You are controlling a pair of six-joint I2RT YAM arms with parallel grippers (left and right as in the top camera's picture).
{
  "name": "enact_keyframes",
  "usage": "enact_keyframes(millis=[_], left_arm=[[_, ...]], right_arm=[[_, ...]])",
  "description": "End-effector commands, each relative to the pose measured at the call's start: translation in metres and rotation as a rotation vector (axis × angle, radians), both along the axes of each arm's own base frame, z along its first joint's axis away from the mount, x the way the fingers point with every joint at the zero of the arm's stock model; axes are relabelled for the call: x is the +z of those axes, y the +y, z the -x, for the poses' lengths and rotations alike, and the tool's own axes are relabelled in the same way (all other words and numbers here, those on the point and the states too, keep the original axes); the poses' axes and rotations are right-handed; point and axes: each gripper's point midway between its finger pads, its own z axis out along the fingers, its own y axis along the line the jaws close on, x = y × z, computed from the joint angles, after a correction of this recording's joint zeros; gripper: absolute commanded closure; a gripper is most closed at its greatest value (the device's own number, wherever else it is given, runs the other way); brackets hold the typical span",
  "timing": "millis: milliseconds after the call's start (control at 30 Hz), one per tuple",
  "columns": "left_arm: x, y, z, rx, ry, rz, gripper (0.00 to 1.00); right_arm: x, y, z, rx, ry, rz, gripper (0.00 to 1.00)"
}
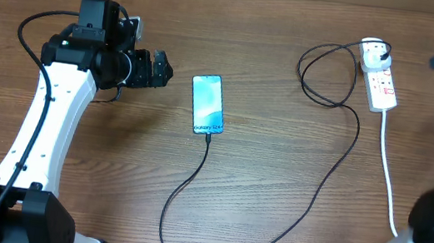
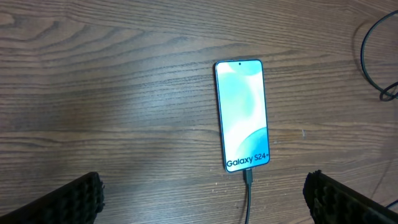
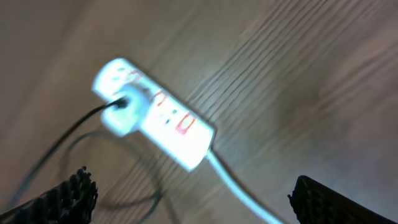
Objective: Plug charger to phone and switch on socket
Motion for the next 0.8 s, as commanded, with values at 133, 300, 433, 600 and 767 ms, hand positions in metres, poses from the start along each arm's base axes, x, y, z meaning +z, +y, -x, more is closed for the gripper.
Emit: enact_keyframes(millis=[133, 300, 433, 600, 767], left_arm=[[-0.001, -0.002, -0.002, -0.001, 0.004, 0.005, 0.00], [-0.001, -0.002, -0.002, -0.001, 0.004, 0.006, 0.00], [-0.001, -0.002, -0.002, -0.001, 0.004, 0.005, 0.00], [-0.001, -0.002, -0.002, -0.001, 0.004, 0.005, 0.00], [-0.001, -0.002, -0.002, -0.001, 0.004, 0.005, 0.00]], right_arm=[[0.075, 0.056, 0.034, 0.083, -0.110, -0.022, 0.00], [0.116, 0.089, 0.063, 0.144, -0.180, -0.012, 0.00], [0.140, 0.112, 0.089, 0.186, -0.232, 0.004, 0.00], [0.151, 0.140, 0.118, 0.247, -0.258, 0.025, 0.00], [0.143, 0.169, 0.144, 0.330, -0.258, 0.012, 0.00]])
